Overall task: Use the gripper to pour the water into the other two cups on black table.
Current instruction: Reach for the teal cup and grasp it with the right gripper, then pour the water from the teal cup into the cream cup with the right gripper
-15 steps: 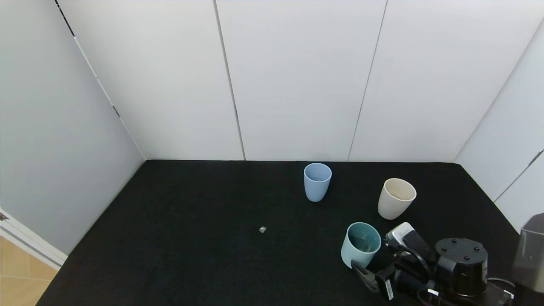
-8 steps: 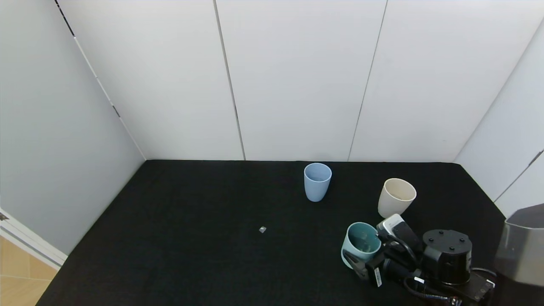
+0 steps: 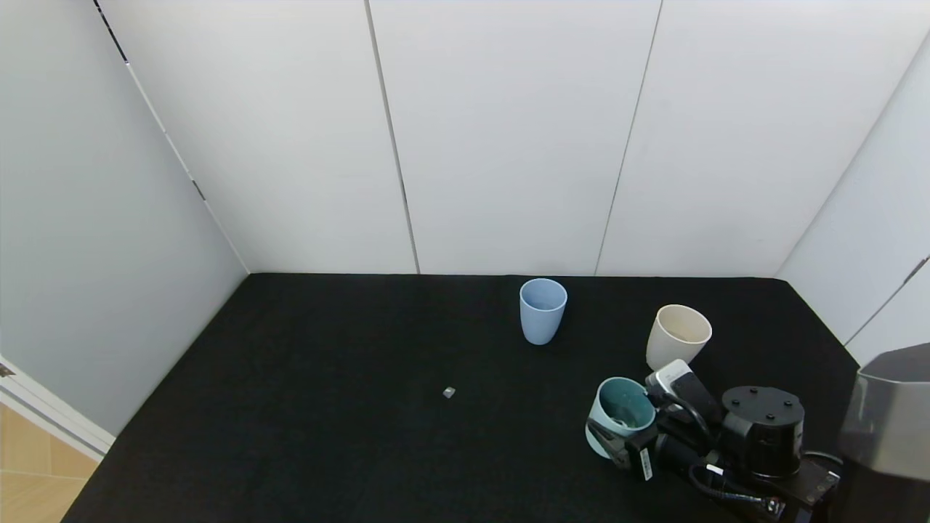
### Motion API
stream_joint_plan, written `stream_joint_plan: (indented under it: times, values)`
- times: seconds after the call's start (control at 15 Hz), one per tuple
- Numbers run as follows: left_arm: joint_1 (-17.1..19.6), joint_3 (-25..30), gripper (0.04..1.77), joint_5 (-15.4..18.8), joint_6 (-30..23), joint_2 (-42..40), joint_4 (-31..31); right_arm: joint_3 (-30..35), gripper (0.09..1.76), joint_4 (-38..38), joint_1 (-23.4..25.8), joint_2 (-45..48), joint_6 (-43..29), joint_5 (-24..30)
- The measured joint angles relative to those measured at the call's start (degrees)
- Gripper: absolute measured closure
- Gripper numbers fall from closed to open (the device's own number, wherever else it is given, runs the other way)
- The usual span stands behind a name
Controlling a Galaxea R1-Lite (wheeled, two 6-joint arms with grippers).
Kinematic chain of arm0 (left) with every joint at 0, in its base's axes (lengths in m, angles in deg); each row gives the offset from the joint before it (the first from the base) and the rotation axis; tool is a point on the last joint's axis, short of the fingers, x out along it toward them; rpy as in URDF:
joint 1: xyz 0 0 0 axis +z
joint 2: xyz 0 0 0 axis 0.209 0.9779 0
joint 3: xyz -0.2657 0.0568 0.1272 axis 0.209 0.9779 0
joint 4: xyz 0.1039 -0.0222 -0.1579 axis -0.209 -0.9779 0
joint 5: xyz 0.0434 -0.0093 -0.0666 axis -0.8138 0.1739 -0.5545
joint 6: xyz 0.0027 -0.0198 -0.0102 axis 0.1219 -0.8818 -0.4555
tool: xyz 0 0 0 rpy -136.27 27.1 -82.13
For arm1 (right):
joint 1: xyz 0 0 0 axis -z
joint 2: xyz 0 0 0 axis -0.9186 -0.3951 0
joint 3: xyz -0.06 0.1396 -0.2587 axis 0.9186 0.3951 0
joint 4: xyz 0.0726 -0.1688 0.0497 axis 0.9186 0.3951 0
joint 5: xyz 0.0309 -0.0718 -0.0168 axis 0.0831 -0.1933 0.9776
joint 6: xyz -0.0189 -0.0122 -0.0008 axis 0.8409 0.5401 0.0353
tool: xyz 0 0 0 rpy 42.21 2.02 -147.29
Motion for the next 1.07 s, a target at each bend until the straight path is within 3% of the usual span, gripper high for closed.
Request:
stream_joint_plan:
  times: [0.13,0.2,0.8,1.07]
  values:
    - [0.0,0.0,0.09,0.0,0.0,0.0,0.0,0.0,0.51,-0.1,-0.2,-0.1,0.0,0.0]
    - [0.0,0.0,0.09,0.0,0.0,0.0,0.0,0.0,0.6,-0.1,-0.3,-0.1,0.0,0.0]
    - [0.0,0.0,0.09,0.0,0.0,0.0,0.0,0.9,0.65,1.4,-1.4,4.1,-0.1,-0.1]
    - [0.0,0.0,0.09,0.0,0.0,0.0,0.0,0.0,0.65,9.5,-0.5,11.4,0.0,-0.3]
